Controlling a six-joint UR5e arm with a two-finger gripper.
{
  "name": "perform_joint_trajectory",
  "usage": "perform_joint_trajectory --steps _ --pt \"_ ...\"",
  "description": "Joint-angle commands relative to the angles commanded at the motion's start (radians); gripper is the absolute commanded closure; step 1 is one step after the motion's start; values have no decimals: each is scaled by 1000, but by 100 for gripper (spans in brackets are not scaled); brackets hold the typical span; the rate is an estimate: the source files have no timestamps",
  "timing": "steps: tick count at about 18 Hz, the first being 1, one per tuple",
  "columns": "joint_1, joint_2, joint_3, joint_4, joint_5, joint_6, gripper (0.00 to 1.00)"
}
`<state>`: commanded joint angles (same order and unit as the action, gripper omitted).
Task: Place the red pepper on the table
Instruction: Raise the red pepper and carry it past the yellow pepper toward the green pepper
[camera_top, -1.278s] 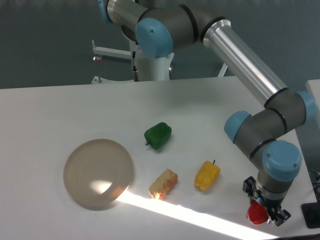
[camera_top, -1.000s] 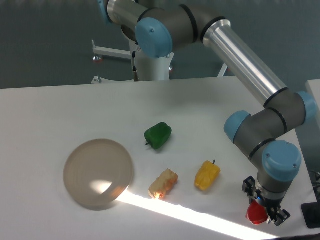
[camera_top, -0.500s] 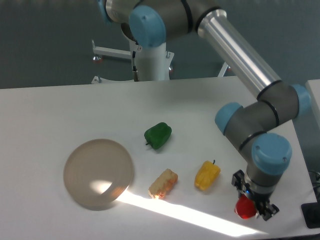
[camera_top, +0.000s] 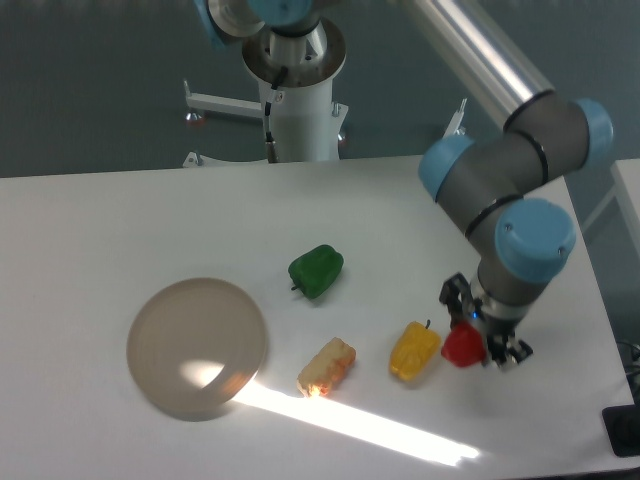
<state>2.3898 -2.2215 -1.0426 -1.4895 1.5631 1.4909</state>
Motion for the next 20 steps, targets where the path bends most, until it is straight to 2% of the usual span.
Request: perform_joint_trajectory --steps 5,6,10,11,12,15,20 --pt "19 72 -140 5 9 43 43" --pt "35 91 -189 12 23 76 43" --pt "57 129 -293 31 23 138 43" --pt "57 140 -322 40 21 141 43" --pt "58 149 -358 84 25 143 43" --pt "61 163 -418 115 26 144 43" --pt "63 164 -445 118 26 141 43"
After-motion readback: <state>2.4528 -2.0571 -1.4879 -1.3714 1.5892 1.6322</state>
